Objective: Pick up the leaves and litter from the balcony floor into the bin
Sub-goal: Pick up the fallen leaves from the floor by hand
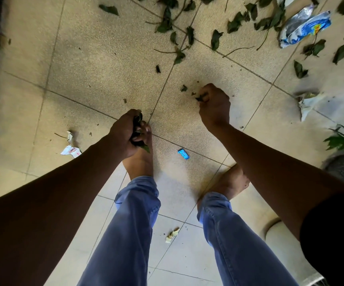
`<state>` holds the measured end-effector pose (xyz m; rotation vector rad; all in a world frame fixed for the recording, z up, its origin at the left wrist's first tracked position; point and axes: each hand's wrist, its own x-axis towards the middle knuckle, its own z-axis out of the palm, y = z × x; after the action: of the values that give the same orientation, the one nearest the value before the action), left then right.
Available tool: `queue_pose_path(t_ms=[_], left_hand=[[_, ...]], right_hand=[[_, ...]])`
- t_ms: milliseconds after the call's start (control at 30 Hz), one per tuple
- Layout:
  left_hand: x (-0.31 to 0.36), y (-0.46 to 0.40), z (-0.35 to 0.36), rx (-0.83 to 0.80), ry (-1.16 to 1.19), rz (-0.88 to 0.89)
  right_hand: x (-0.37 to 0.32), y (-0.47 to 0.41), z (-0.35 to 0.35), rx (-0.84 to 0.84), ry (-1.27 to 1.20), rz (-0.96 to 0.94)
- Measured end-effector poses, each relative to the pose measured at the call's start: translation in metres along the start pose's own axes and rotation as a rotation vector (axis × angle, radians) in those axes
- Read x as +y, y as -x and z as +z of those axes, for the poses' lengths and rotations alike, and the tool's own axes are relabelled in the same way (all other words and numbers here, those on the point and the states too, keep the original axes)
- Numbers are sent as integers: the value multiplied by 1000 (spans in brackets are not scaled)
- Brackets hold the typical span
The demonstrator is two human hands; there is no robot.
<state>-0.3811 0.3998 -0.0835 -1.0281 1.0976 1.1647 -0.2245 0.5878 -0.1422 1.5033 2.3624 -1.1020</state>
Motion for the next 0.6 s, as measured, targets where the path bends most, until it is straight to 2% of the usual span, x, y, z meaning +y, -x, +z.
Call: queue_pose_path(t_ms=[133, 233, 333, 500, 600], left_hand=[[0, 8, 0, 4, 45, -7], [4, 6, -6, 21, 42, 5], [8, 0, -12, 27, 29, 14], [14, -5, -17, -4, 39, 2], [16, -8, -22, -22, 52, -11]], right_hand=[[-5, 6, 9, 121, -8, 86], [-9, 6, 10, 132, 14, 117], [-24, -4, 8, 99, 1, 68], [-73, -44, 12, 151, -128, -88], [-87, -70, 19, 91, -73, -104]])
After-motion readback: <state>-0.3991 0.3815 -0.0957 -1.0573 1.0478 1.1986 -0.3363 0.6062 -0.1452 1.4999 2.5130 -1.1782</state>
